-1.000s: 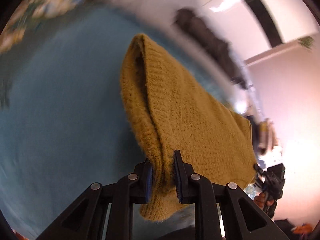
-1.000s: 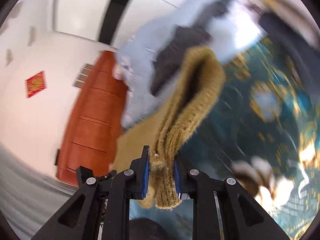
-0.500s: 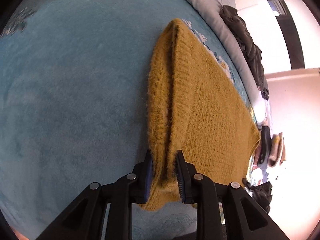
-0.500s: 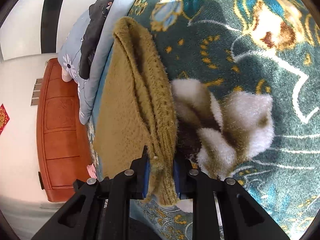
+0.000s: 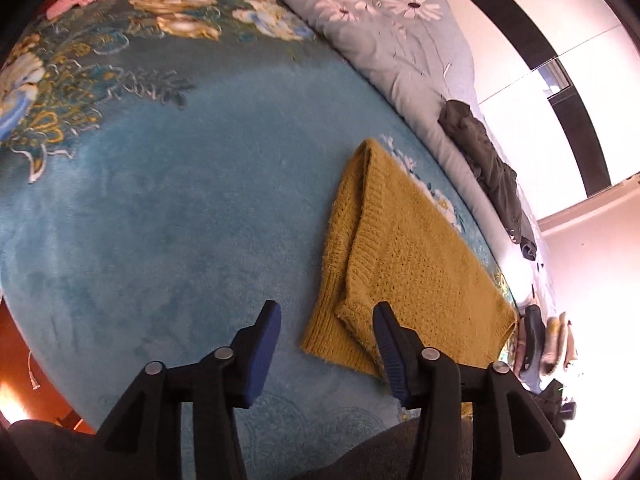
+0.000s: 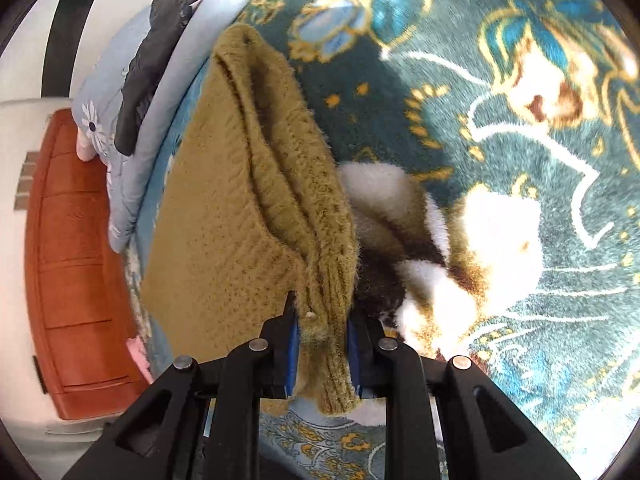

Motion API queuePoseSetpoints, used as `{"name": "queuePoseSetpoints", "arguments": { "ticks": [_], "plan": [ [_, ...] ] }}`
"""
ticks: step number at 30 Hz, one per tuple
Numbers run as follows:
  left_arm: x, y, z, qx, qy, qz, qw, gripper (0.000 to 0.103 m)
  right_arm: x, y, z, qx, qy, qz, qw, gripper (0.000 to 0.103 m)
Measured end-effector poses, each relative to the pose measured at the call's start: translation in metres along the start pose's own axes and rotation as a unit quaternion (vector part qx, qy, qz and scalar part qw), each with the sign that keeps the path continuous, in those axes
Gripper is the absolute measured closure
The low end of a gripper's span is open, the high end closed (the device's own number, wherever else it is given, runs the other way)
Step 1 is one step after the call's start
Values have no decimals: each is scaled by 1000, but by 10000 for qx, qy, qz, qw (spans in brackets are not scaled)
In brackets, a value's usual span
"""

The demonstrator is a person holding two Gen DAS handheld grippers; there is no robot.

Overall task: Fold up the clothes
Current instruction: 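Fold the sweater over again with the right tool toward the left tool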

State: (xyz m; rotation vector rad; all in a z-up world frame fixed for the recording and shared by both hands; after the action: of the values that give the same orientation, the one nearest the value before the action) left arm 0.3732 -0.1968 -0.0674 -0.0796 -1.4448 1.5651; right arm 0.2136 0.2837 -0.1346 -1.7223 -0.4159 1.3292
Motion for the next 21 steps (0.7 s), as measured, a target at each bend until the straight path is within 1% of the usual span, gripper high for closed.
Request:
{"name": "queuePoseSetpoints", "arguments": {
  "ticks": [2, 6, 8, 11, 12, 14, 16, 19, 21],
  "plan": [
    [-1, -6, -4, 26, 55, -7, 10000, 48, -17, -8, 0, 118, -216, -126, 9996, 82],
    [-9, -14, 2, 45, -80, -176, 9998, 47, -79, -22, 2, 409, -731, -57, 9965, 82],
    [-15, -19, 4, 72, -207, -296, 9993, 47, -123, -21, -1, 517, -1105, -68, 9925, 82],
    [-21, -27, 7, 169, -317, -436, 9984, 47, -203, 0, -10, 485, -1653, -130, 9850, 82],
    [-23, -30, 9, 225, -322, -460, 9982, 47, -230, 10, -19, 442, -1961, -202, 9794, 82],
    [-26, -36, 12, 302, -346, -504, 9977, 45, -284, 30, -36, 355, -2572, -346, 9651, 82],
    [-31, -41, 14, 351, -399, -550, 9971, 45, -316, 41, -65, 232, -3206, -415, 9460, 82],
    [-40, -45, 16, 364, -499, -571, 9965, 44, -359, 69, -119, -193, -4174, -416, 9076, 82],
    [-45, -45, 16, 337, -554, -558, 9963, 44, -374, 95, -151, -559, -4686, -570, 8798, 82]
  ]
}}
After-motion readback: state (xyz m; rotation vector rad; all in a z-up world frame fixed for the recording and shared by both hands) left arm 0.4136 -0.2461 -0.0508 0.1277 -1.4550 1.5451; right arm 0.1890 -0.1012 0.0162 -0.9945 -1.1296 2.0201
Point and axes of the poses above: each gripper's, at about its wrist camera, not at the fingertips, and y roughly the way its jaws point, x to its right, z to its top, the point moved 2 cm from there along y, roughly the way its jaws point, and after that the axes turned 1 degree about -y, right-handed, at the moved point
